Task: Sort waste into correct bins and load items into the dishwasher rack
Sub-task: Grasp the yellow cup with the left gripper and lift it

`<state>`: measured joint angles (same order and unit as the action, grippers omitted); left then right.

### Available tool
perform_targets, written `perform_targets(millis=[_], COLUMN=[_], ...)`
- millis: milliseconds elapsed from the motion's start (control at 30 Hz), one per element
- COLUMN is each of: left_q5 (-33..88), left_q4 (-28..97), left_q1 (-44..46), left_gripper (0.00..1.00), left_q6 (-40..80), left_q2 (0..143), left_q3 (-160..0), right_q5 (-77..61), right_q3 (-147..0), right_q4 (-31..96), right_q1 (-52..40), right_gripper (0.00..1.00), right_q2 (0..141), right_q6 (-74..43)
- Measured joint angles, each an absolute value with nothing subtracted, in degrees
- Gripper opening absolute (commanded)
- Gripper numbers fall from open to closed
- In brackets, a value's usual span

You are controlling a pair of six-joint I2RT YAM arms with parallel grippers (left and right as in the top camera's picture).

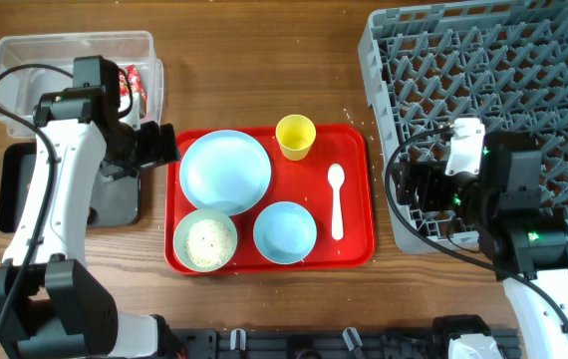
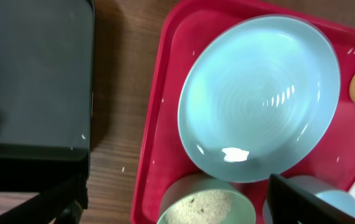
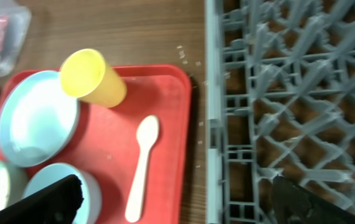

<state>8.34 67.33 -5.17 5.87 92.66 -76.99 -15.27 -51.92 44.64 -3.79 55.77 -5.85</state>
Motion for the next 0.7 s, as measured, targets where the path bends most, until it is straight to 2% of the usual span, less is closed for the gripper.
perform_targets(millis=[200,300,433,533,700], left_q5=[9.50,13.67,16.05,16.93,17.17], left_q4=[69.01,63.77,54.26,47.29,35.53], left_q1=[-5.17,-3.60,2.98,10.09,17.43], left_gripper=[0.92,0.93,0.94,0.88,0.87], left_q6=[6.39,6.59,6.61,8.08,11.11], left_q2=[92.66,92.66,92.68,93.78,99.74], left_q3=[-76.99,-76.99,-76.97,-76.97,-76.99], right_q5=[-18.22,-18.15,-17.96,-17.96,-17.96], right_q3=[-52.03,-52.01,-52.03,-52.03,-52.03], right_q4=[48.01,47.62,46.96,46.65,46.70], right_q1=[-6.26,-8.01,-8.10,-8.10,-8.10], right_gripper=[0.96,0.97,0.99,0.99,1.00], right_q2=[59.09,60.01,60.01,60.01,60.03], right_q6=[-6.00,-6.48,-7.73,-8.38,-8.97])
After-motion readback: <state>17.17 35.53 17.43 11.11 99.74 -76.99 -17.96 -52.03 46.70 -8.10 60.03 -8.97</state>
